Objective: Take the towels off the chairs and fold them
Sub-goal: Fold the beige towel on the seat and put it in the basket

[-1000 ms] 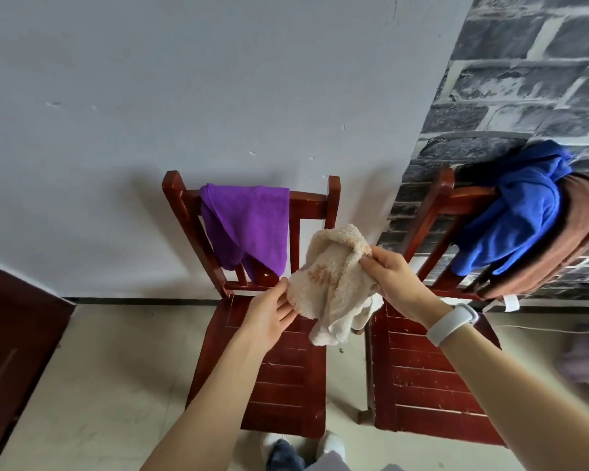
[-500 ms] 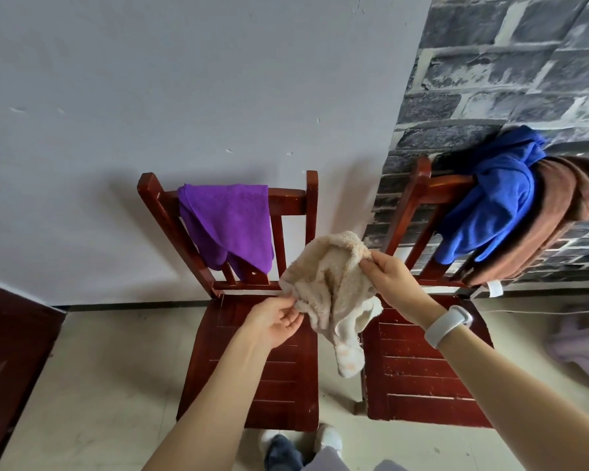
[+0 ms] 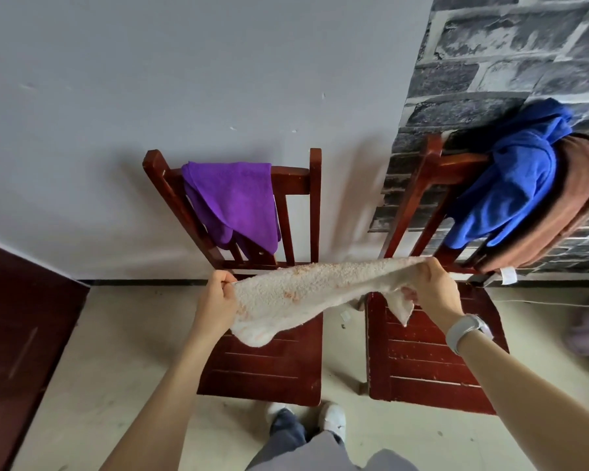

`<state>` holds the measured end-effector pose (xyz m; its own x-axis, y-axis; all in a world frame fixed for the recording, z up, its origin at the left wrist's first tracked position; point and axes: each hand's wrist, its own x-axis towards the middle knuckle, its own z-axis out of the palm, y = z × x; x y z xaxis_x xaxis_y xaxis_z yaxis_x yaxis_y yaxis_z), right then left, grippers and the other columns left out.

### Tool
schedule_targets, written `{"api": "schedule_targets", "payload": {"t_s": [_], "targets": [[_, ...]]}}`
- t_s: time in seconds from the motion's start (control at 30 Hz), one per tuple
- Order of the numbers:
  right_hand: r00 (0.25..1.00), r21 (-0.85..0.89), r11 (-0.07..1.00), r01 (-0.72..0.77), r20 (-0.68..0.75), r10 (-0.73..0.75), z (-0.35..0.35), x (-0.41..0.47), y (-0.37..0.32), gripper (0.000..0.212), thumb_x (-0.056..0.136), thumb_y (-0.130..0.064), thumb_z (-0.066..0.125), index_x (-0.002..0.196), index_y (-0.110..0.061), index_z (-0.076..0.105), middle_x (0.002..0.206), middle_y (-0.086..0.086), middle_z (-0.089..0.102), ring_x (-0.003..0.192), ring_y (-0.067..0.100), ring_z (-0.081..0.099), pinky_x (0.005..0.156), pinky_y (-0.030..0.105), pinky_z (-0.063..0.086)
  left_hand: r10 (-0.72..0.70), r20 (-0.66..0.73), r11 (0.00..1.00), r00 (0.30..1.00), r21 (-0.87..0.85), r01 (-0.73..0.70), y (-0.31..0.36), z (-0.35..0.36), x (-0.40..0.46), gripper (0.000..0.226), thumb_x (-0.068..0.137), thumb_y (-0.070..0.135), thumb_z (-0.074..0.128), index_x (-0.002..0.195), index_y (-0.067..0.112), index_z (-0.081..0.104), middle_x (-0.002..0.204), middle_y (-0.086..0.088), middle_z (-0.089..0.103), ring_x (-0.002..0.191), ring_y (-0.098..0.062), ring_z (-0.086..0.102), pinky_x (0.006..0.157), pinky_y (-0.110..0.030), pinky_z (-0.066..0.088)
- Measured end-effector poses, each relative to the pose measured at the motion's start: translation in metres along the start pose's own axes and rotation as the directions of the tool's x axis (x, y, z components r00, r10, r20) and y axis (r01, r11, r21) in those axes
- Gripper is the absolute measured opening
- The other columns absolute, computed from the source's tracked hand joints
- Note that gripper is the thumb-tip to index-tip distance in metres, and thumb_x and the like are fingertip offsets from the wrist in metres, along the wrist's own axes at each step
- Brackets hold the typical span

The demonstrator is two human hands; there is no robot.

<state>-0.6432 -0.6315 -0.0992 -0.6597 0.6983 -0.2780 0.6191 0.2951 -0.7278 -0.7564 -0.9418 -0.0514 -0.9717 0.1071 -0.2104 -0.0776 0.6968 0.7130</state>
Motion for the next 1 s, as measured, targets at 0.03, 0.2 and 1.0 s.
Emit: {"api": "schedule_targets", "payload": {"t_s": [0.03,0.2,1.0], "targets": [[0.998,0.191,0.980,-0.055,0.004,0.055,0.006,0.000,-0.002,0.020,0.098,-0.025,0.030,0.089,-0.021,0.047,0.085,0.012,0.068,0.075,0.030,0.067,0.074,0.049,0.055,-0.044,0.019,0.998,0.999,-0.037,0.045,-0.001,0.000,-0.003,0.015,0.095,0.006,0.034,0.096,0.012,0.047,0.082,-0.001,0.049,0.065,-0.011,0.044,0.055,-0.023,0.033],[0.948,0.692,0.659,-0.294,0.126,0.292,0.030,-0.005,-0.017,0.015,0.099,-0.024,0.032,0.108,-0.018,0.043,0.106,0.006,0.057,0.101,0.023,0.059,0.092,0.040,0.048,-0.144,0.143,0.901,0.979,-0.390,0.190,-0.009,-0.006,-0.016,0.028,0.092,-0.001,0.037,0.089,0.018,0.058,0.094,-0.003,0.061,0.084,-0.016,0.056,0.070,-0.028,0.045],[0.969,0.234,0.940,-0.248,0.051,0.243,0.122,-0.079,-0.046,0.028,0.094,-0.020,0.041,0.119,-0.008,0.048,0.104,0.012,0.053,0.099,0.027,0.052,0.081,0.039,0.045,-0.319,0.385,0.747,0.866,-0.461,0.480,-0.142,-0.063,-0.013,0.010,0.094,0.019,0.049,0.088,0.017,0.057,0.105,-0.011,0.060,0.099,-0.026,0.059,0.087,-0.045,0.052]]}}
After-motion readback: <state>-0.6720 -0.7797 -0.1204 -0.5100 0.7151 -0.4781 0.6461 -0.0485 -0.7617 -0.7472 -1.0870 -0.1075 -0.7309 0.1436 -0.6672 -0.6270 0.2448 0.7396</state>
